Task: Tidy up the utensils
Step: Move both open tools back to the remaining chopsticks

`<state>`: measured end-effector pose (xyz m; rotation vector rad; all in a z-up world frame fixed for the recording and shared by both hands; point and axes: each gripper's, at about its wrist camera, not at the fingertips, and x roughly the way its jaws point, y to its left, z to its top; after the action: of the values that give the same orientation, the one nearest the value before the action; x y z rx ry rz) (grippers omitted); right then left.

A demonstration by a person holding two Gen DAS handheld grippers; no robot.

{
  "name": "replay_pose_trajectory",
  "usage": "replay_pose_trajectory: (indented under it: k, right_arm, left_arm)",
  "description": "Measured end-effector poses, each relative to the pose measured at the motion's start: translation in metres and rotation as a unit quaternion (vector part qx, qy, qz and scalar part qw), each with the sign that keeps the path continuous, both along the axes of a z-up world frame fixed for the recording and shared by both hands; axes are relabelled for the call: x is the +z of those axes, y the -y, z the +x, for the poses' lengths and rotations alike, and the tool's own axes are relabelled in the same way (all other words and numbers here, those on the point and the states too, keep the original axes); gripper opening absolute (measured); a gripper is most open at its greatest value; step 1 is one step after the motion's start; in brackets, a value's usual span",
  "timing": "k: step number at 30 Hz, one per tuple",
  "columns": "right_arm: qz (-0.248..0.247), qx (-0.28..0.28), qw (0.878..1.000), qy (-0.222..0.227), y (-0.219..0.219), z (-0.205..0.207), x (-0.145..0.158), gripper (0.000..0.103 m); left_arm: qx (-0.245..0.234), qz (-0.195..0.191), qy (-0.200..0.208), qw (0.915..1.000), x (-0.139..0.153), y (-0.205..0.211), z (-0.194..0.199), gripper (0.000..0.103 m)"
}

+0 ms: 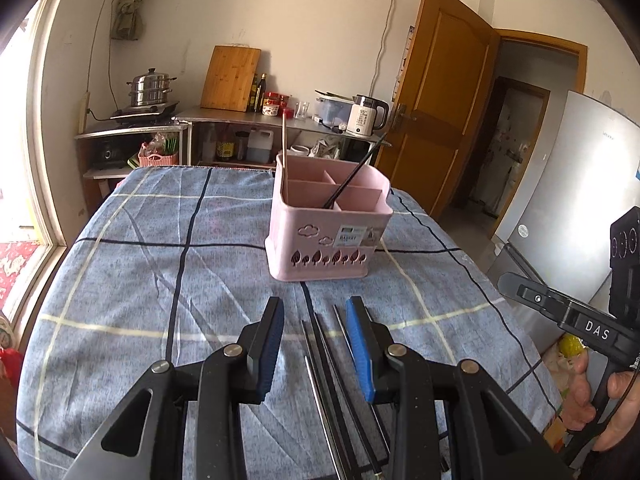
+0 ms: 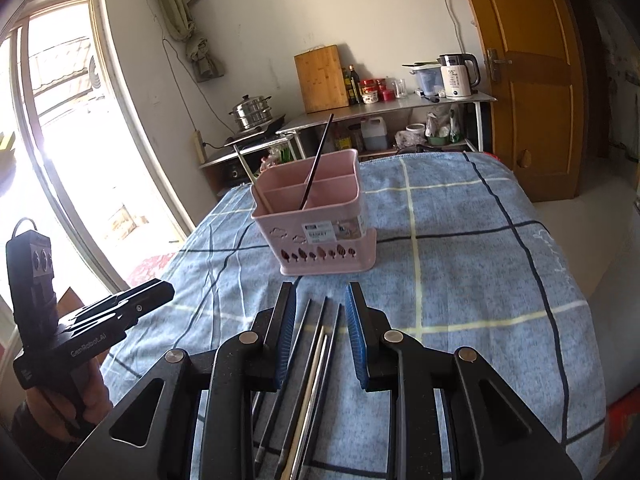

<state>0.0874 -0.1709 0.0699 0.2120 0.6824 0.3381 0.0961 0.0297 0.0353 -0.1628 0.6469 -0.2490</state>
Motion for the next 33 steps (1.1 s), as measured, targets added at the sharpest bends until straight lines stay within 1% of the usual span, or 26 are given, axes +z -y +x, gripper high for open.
replay_pose_trajectory:
  k: [6, 12, 22, 33]
  right_arm:
    - [-0.001, 0.003, 1.0, -0.024, 0.001, -0.017, -0.021, 0.026]
    - [-0.005, 0.003, 0.999, -0.035, 0.001, -0.023, -0.03, 0.026]
    - [-0.007, 0.003, 0.999, -0.045, -0.003, -0.021, -0.037, 0.026]
    - [-0.013, 0.004, 0.997, -0.072, -0.008, -0.011, -0.055, 0.026]
  left_arm:
    - [-0.001, -0.002, -0.019, 0.9998, -0.019, 0.002, -0.019, 0.032]
    - [-0.006, -0.007, -0.038, 0.9992, -0.033, 0.003, -0.025, 0.032]
    - [-0.006, -0.011, -0.053, 0.9985, -0.043, 0.003, -0.021, 0.032]
    - [-0.006, -0.005, -0.087, 0.9962, -0.063, 0.006, -0.004, 0.032]
